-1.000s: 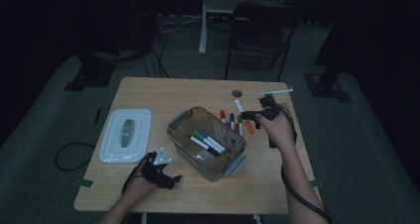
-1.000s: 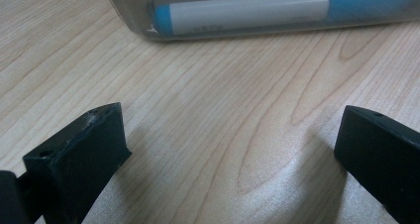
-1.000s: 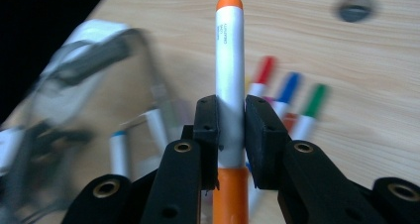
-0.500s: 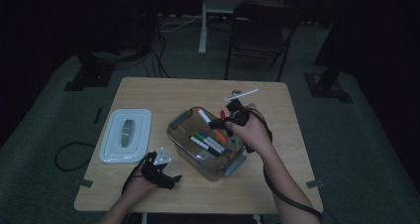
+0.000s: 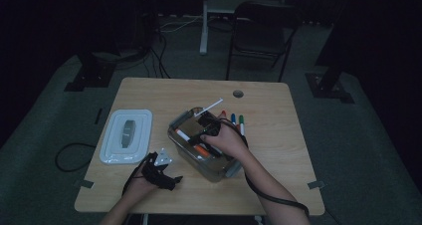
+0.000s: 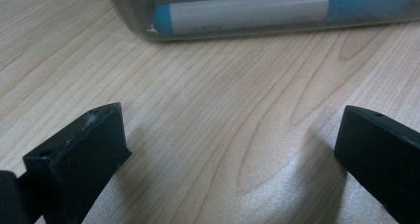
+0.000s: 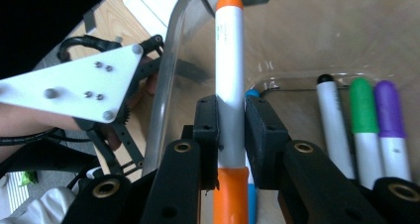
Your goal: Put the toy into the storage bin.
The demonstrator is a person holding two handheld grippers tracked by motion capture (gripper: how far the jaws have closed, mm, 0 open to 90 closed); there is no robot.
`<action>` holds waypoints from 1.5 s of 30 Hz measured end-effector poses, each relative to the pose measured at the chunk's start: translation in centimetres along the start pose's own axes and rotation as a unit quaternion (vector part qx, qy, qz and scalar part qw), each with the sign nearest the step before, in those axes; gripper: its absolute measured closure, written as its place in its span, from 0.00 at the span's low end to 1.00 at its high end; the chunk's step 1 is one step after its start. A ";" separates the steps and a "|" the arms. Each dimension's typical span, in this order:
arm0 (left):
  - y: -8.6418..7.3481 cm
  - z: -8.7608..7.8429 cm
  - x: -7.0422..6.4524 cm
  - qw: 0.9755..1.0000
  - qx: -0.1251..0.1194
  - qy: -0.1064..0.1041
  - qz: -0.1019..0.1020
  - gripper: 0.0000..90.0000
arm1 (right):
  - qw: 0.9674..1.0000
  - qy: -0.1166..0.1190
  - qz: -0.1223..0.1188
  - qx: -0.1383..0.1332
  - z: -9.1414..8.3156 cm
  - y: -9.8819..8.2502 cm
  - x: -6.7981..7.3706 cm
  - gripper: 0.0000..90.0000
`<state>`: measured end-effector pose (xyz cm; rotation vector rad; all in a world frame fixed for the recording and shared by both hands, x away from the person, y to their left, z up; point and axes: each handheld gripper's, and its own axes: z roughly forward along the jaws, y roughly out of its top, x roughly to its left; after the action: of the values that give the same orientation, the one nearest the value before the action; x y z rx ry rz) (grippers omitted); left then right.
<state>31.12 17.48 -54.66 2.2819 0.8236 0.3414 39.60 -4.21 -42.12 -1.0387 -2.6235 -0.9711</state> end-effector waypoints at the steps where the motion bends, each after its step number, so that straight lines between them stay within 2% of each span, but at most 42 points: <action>1: 0.0 0.0 0.0 1.000 0.000 0.000 0.000 0.00 | 1.000 -0.002 -0.001 0.006 0.5 0.0 0.0 0.85; 3: 0.0 0.0 0.0 1.000 0.000 0.000 0.000 0.00 | 1.000 -0.003 0.000 0.014 1.1 0.0 0.0 0.85; 4: 0.0 0.0 0.0 1.000 0.000 0.000 0.000 0.00 | 0.999 -0.007 0.002 0.033 2.1 0.0 -0.1 0.85; 7: 0.0 0.0 0.0 1.000 -0.001 0.001 0.000 0.00 | 0.998 -0.012 0.005 0.058 3.4 0.0 -0.3 0.85; 9: 0.0 0.0 0.0 1.000 -0.001 0.001 0.000 0.00 | 0.997 -0.011 0.012 0.081 4.4 -0.1 -0.5 0.85; 13: 0.0 0.0 0.0 1.000 -0.001 0.001 0.000 0.00 | 0.993 -0.037 0.005 0.112 6.0 -0.5 -0.6 0.85; 19: 0.0 0.0 0.0 1.000 -0.001 0.001 0.000 0.00 | 0.988 -0.031 0.015 0.150 7.3 -1.1 -1.1 0.84; 22: 0.0 0.0 0.0 1.000 -0.001 0.001 0.000 0.00 | 0.992 -0.025 0.009 0.126 6.8 -1.1 -1.3 0.77; 25: 0.0 0.0 0.0 1.000 -0.001 0.001 0.000 0.00 | 0.996 -0.021 0.000 0.085 5.1 -0.9 -1.4 0.76; 26: 0.0 0.0 0.0 1.000 -0.001 0.001 0.000 0.00 | 0.996 -0.021 0.000 0.085 5.1 -0.9 -1.4 0.76; 27: 0.0 0.0 0.0 1.000 0.000 0.000 0.000 0.00 | 0.997 -0.016 0.000 0.071 4.3 -0.9 -1.5 0.74; 28: 0.0 0.0 0.0 1.000 -0.001 0.000 -0.001 0.00 | 0.999 -0.015 -0.004 0.042 2.8 -0.8 -1.6 0.73; 32: 0.0 0.0 0.0 1.000 0.000 0.000 0.000 0.00 | 1.000 -0.013 -0.005 -0.005 -0.7 -0.8 -2.1 0.72; 33: 0.0 0.0 0.0 1.000 0.000 0.000 0.000 0.00 | 1.000 -0.016 -0.002 -0.024 -1.9 -0.8 -2.3 0.73; 37: 0.0 0.0 0.0 1.000 0.000 0.000 0.000 0.00 | 0.997 -0.040 0.014 -0.067 -5.4 -1.2 -4.0 0.73; 39: 0.0 0.0 0.0 1.000 -0.002 0.001 -0.001 0.00 | 0.996 -0.046 0.019 -0.072 -6.0 -1.4 -4.5 0.73; 40: 0.0 0.0 0.0 1.000 -0.002 0.001 -0.001 0.00 | 0.993 -0.068 0.033 -0.094 -7.7 -2.2 -6.2 0.69; 41: 0.0 0.0 0.0 1.000 -0.002 0.001 -0.001 0.00 | 0.991 -0.080 0.038 -0.105 -8.2 -2.6 -6.9 0.68; 43: 0.0 0.0 0.0 1.000 -0.002 0.001 -0.001 0.00 | 0.986 -0.103 0.057 -0.115 -9.1 -3.5 -8.6 0.68; 44: 0.0 0.0 0.0 1.000 -0.002 0.001 -0.001 0.00 | 0.986 -0.103 0.057 -0.115 -9.1 -3.5 -8.6 0.68; 45: 0.0 0.0 0.0 1.000 -0.002 0.001 -0.001 0.00 | 0.984 -0.112 0.068 -0.119 -9.4 -3.9 -9.5 0.68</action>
<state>31.12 17.46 -54.69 2.2776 0.8248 0.3438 43.26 -17.50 -40.29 -1.4401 -2.6090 -1.2227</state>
